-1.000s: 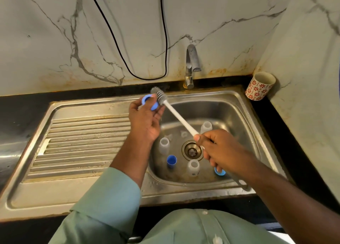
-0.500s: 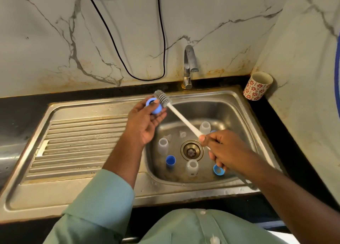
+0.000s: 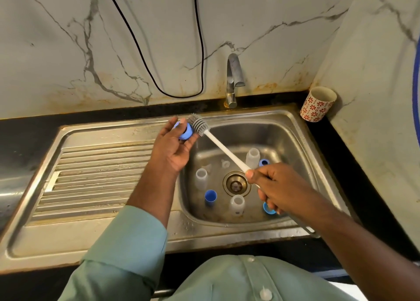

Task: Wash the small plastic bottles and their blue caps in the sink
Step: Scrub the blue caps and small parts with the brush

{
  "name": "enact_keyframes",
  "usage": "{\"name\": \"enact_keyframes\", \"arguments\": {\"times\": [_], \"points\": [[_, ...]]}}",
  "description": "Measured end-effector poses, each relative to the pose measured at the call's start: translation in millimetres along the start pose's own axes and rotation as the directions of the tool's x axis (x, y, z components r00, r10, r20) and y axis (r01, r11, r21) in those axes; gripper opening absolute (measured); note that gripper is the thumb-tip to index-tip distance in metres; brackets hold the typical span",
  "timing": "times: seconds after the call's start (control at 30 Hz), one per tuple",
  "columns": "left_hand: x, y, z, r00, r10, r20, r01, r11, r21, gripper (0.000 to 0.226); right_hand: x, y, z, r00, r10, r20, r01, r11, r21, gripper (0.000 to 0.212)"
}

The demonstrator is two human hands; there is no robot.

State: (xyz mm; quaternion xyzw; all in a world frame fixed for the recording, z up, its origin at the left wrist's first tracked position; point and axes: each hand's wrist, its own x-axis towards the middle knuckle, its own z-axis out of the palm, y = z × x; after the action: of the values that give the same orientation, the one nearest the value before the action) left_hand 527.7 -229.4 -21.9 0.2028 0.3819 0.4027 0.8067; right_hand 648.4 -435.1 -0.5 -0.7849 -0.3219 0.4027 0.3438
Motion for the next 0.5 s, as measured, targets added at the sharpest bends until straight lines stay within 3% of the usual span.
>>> {"name": "enact_keyframes", "arguments": {"times": [0.1,0.2,0.3,0.4,0.5], "points": [[-8,-19,7,0.997,-0.071,0.039,0.067,0.992,0.111,0.032,8,-4,4,0.999,-0.007,-0.052,0.007,1.0,0.006,0.038],[-4,-16,6,0.999,0.001,-0.036,0.007,0.974,0.227,0.026,7,-3,0,0.999,-0.012,-0.053,0.012,1.0,-0.002,0.036],[1,-9,3,1.0,0.013,-0.025,-0.01,0.994,0.104,0.042,2,1,-2,1.0,0.008,-0.011,-0.008,1.0,-0.009,0.034],[-4,-19,10,1.0,-0.029,0.002,0.028,0.992,0.125,0.037,9,-2,2,0.996,-0.019,-0.082,0.017,1.0,-0.015,0.037],[4,-8,10,0.998,0.032,-0.063,-0.035,0.998,-0.046,0.046,5,2,1,0.998,-0.029,-0.054,0.027,0.999,-0.037,0.036]]}}
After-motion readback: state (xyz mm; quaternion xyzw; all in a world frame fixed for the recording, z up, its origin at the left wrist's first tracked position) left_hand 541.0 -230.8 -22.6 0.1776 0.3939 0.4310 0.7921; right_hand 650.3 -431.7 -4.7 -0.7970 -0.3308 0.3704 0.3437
